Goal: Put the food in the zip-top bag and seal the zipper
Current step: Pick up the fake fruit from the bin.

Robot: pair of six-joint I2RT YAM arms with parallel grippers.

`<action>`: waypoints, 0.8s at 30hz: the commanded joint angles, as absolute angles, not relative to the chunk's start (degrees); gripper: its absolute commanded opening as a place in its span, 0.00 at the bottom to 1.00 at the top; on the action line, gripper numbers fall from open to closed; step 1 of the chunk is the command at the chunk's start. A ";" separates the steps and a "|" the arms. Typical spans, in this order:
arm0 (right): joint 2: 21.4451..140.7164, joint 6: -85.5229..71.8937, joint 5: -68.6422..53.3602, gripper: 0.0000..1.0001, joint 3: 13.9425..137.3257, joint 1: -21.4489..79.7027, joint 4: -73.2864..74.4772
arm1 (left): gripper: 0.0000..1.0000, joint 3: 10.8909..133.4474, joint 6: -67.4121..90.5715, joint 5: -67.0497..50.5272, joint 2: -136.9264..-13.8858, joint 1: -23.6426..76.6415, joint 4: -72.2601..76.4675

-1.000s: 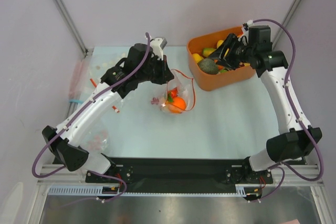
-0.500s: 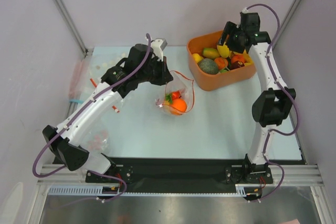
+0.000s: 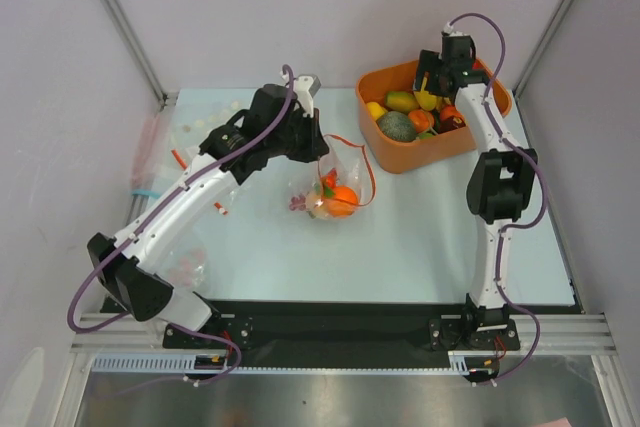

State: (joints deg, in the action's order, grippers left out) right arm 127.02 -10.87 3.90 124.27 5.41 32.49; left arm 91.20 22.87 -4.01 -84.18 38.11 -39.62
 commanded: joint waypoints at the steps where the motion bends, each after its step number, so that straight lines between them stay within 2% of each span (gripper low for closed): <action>1: 129.54 -6.51 6.15 0.86 127.61 5.71 25.40 | 0.00 93.52 21.97 -3.08 -84.46 37.88 -36.83; 6: 137.26 -5.89 6.86 0.86 135.42 5.71 28.82 | 0.00 93.87 22.06 -2.73 -85.52 37.88 -36.74; 12: 141.06 -5.80 7.56 0.86 136.76 5.89 29.71 | 0.00 95.36 22.41 -2.64 -87.01 37.88 -37.44; 15: 142.20 -6.33 8.00 0.81 136.76 5.80 29.97 | 0.00 96.41 22.59 -2.46 -87.54 37.88 -37.70; 16: 142.38 -6.50 8.00 0.78 136.84 5.80 30.14 | 0.00 96.59 22.59 -2.46 -87.80 37.88 -37.88; 19: 142.12 -6.77 8.70 0.57 137.20 5.80 30.58 | 0.00 97.12 22.68 -2.20 -87.89 37.88 -38.14; 20: 141.34 -6.77 8.88 0.45 137.11 5.80 30.50 | 0.00 97.21 22.85 -2.11 -88.06 37.88 -38.06; 23: 138.97 -6.77 9.23 0.28 136.94 5.89 31.02 | 0.00 97.73 23.03 -2.11 -88.24 37.88 -38.32; 24: 138.35 -6.94 9.14 0.24 136.76 5.89 31.20 | 0.00 97.91 23.11 -2.02 -88.16 37.88 -38.23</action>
State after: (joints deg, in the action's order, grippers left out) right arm 141.99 -7.22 7.62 134.41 5.54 30.37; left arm 94.48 22.94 -3.05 -88.25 38.11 -40.05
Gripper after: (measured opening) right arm 0.645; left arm 0.009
